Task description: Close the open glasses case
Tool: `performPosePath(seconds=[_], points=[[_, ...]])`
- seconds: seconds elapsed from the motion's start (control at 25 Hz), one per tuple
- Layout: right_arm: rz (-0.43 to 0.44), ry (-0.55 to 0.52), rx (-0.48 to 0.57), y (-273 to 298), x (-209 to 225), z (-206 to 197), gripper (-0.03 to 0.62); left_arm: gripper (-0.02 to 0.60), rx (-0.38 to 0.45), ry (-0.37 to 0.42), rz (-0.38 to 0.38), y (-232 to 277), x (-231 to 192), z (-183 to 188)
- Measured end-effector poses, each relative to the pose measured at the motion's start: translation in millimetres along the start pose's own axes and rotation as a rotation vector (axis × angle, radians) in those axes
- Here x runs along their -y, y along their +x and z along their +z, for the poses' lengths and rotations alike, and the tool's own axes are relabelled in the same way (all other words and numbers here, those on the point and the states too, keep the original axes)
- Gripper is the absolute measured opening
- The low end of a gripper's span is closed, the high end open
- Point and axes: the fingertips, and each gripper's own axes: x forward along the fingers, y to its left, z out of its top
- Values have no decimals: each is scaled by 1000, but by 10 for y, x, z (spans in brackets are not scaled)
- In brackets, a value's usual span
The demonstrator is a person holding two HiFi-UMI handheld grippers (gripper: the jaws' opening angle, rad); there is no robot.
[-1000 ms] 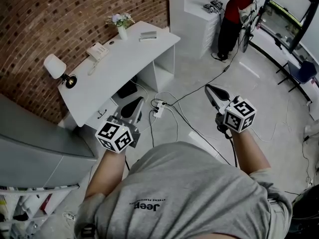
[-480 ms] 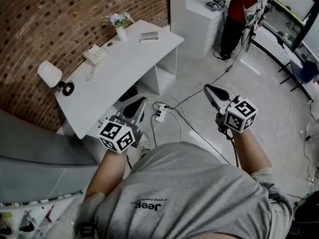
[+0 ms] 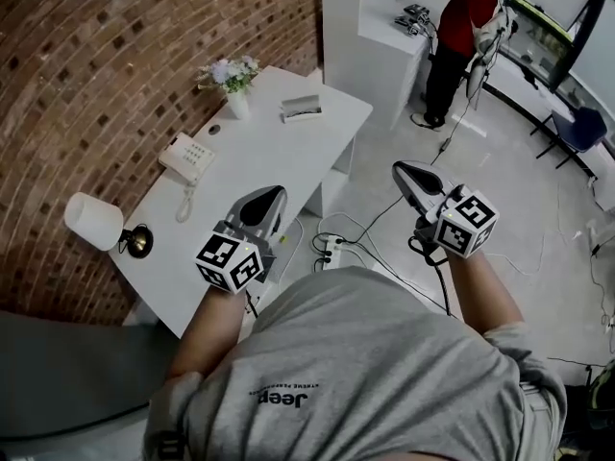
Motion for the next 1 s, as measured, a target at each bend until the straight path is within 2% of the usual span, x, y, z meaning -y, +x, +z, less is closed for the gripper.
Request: performPosePath(seconds=[0.16,0.32,0.48,0.64,0.8,1.0], points=[[-15,8,7,623,124,72,9,-2,-5,-15,-10,94,-674,97],[-16,34,-12,1068,331,17,9,-2,-17,-41,-8,264,-1123,76],[2,55,-27,1355,604,-61,9,-2,-46,-63,3,506,-1397,4],[42,61,-32,1502,1052,-131,9,-2,-49,-52,27,922,-1520,-19],[135,45,-36,1628,1695,-163,9,-2,-44,-33,122,1498,-1643,-74],[265,16,-45,1623,2817,-176,9,-2,-27,-15,282,2462,-1697,-100]])
